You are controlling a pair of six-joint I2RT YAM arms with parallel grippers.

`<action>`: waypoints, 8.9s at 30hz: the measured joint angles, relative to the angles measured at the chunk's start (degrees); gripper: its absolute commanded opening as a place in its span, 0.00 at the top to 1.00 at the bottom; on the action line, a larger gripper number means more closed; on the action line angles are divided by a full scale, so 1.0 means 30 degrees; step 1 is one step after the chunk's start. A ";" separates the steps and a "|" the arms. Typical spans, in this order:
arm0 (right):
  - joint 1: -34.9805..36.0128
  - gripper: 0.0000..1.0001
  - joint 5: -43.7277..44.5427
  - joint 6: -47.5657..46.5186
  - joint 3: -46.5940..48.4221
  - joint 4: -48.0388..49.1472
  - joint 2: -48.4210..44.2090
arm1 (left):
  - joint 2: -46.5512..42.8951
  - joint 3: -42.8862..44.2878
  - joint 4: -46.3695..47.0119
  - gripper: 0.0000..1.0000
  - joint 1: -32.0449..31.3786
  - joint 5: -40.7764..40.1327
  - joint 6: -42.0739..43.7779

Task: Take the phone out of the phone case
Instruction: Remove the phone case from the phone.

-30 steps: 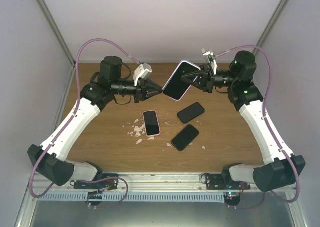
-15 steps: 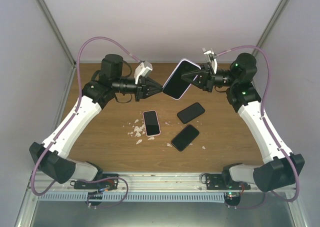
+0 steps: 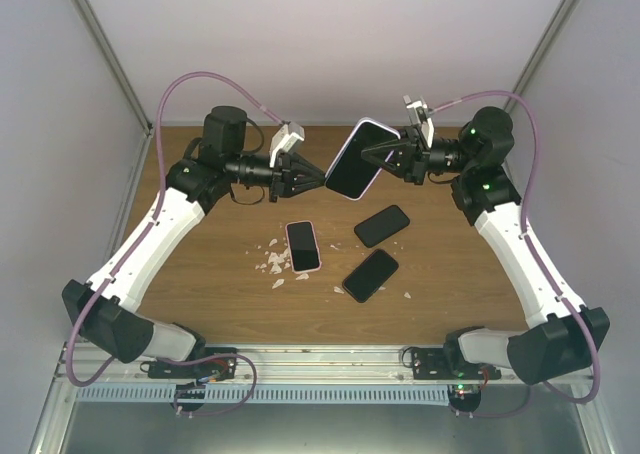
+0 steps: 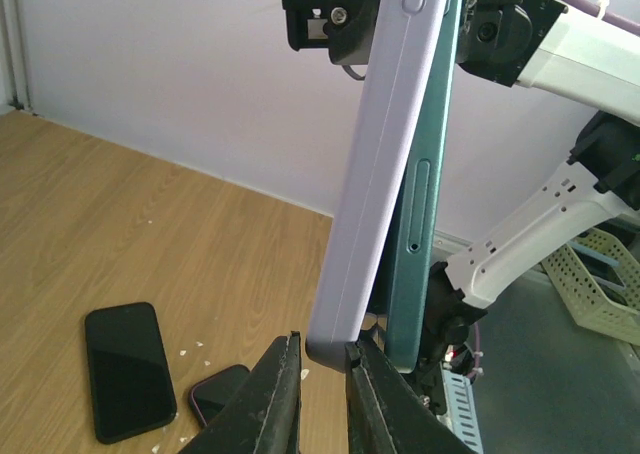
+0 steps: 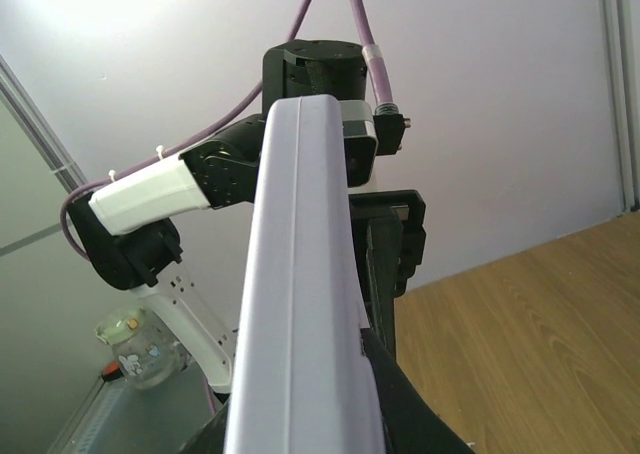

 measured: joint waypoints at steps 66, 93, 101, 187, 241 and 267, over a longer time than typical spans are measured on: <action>0.0678 1.00 0.2739 0.2295 -0.2965 0.6513 -0.1151 | 0.0831 -0.1056 0.6142 0.66 -0.1486 -0.0007 -0.7541; 0.0954 0.99 0.2747 0.2922 -0.3665 0.5719 -0.1086 | 0.1523 -0.0109 0.7038 0.62 -0.1377 0.0656 -0.6164; 0.0962 0.99 0.2601 0.2448 -0.3169 0.5224 -0.0940 | 0.1836 -0.0131 0.8881 0.84 -0.1377 0.2280 -0.7890; 0.9122 0.32 2.3518 -2.1821 0.2565 -0.8422 0.5056 | 0.2113 -0.5442 0.9136 1.00 0.2965 -0.6149 -2.2207; 1.0091 1.00 3.0483 -3.1816 -0.1610 0.1807 0.7555 | 0.2951 -0.5763 0.9333 1.00 0.3067 -0.7672 -2.1609; 0.9500 1.00 2.8188 -2.7452 0.0656 -0.5333 0.5683 | 0.2477 -0.5370 0.8123 1.00 0.2769 -0.6630 -1.9577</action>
